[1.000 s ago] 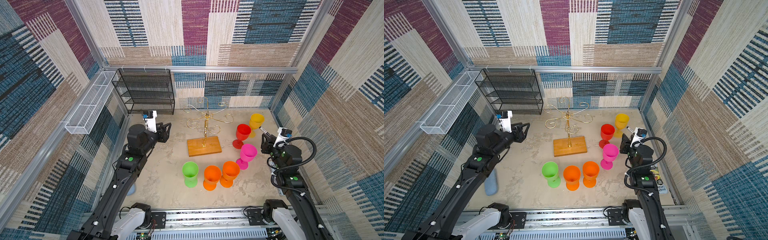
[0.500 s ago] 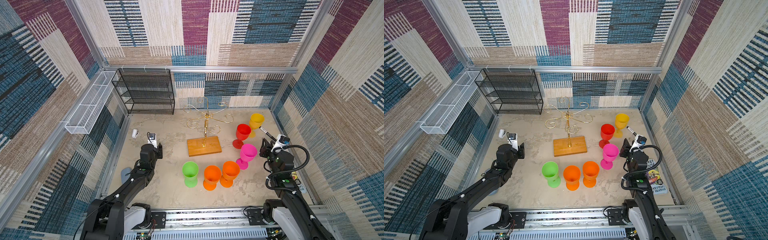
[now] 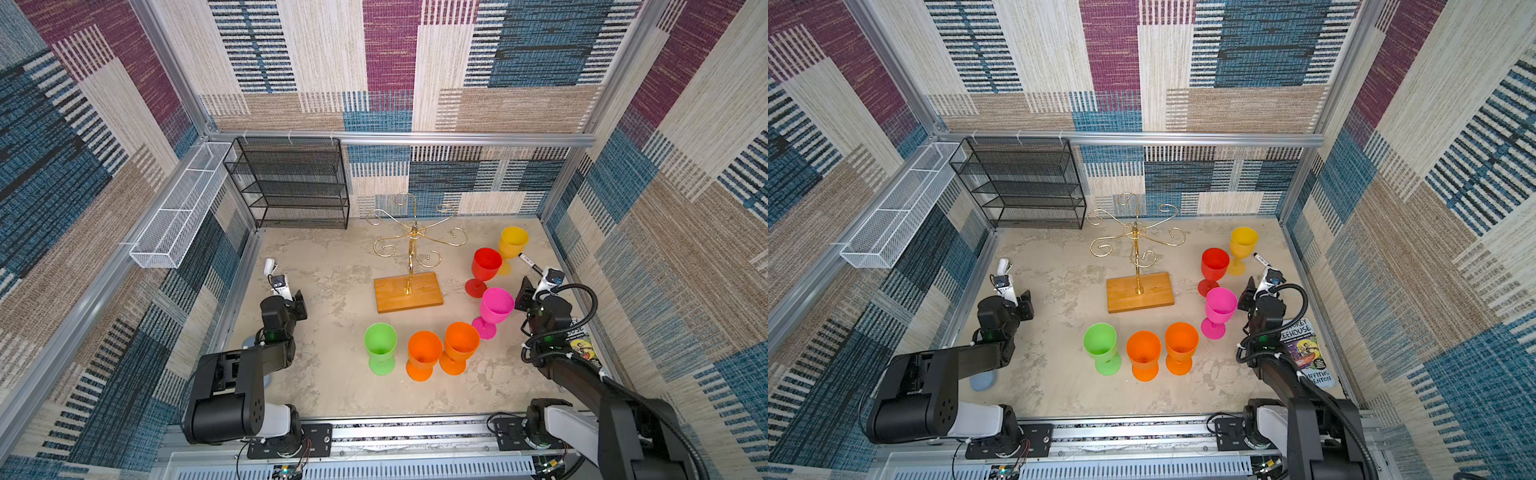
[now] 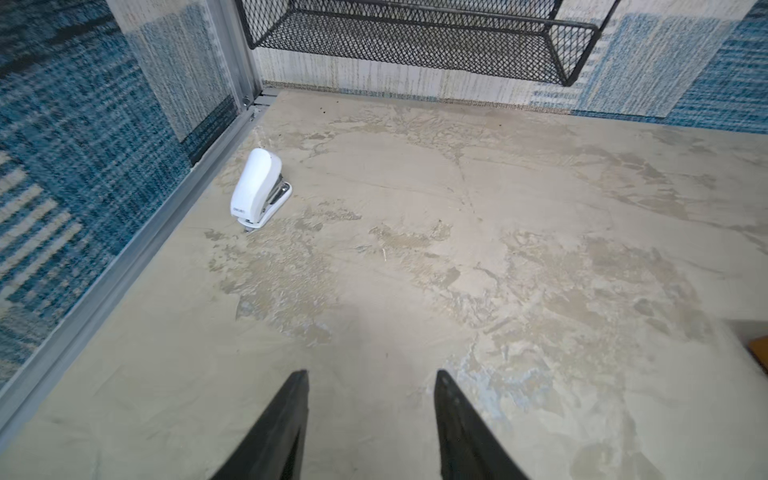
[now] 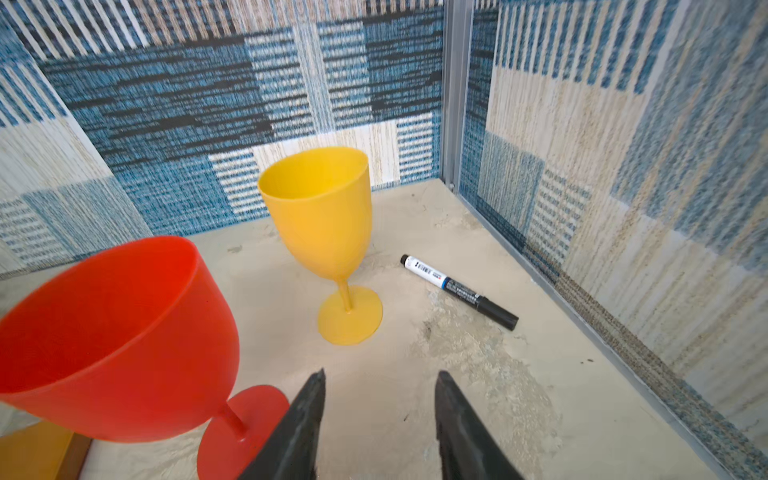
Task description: Take the wine glass off the wine glass rack
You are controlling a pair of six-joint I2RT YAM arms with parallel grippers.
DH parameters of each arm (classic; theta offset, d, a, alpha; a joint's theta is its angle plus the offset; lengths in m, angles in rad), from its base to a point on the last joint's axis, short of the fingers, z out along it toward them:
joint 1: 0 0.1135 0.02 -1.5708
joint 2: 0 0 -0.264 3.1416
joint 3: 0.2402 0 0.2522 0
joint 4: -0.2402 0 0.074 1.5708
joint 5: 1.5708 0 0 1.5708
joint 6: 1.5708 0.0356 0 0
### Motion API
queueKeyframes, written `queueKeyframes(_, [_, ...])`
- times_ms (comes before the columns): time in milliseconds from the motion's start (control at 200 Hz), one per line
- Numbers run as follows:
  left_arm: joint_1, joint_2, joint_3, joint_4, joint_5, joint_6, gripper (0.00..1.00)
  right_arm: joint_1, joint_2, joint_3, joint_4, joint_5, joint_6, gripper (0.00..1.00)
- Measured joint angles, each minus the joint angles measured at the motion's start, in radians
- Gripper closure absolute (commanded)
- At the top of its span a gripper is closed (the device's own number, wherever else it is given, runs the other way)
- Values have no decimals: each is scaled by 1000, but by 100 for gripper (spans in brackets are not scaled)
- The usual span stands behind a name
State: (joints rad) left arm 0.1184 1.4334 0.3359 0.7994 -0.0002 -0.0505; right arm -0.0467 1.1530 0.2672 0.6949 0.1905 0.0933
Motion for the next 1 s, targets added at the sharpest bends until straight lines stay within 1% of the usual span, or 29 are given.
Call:
queueKeyframes(135, [6,10,0,45,34,-6,44,0,152,-8,134,-22,-5,56])
queueKeyframes(215, [6,38,-10,89,59,-6,44,0,211,-12,206,-32,-5,57])
queueKeyframes(335, [5,95,-5,113,85,-6,42,0,246,-15,282,-43,-5,58])
queueKeyframes(506, [5,99,7,132,92,-6,37,2,280,-21,367,-61,-13,58])
queueKeyframes(596, [3,100,16,126,93,-6,35,32,311,-22,399,-56,-30,59])
queueKeyframes(626, [2,100,19,126,93,-6,33,43,318,-22,407,-54,-38,58])
queueKeyframes(646, [1,100,21,125,93,-6,26,52,322,-22,409,-48,-45,58])
queueKeyframes(676, [1,100,23,124,93,-5,20,63,325,-23,415,-44,-50,58])
queueKeyframes(886, [-3,102,30,116,93,-5,17,87,334,-26,452,-3,-84,57])
queueKeyframes(901, [-3,102,31,114,92,-5,16,87,335,-26,454,-3,-84,58])
queueKeyframes(911, [-3,102,32,113,92,-5,12,87,335,-26,454,-3,-85,58])
queueKeyframes(921, [-3,102,33,111,92,-5,10,88,335,-26,454,-2,-87,58])
queueKeyframes(996, [-6,102,35,109,92,-5,9,89,338,-26,456,2,-91,58])
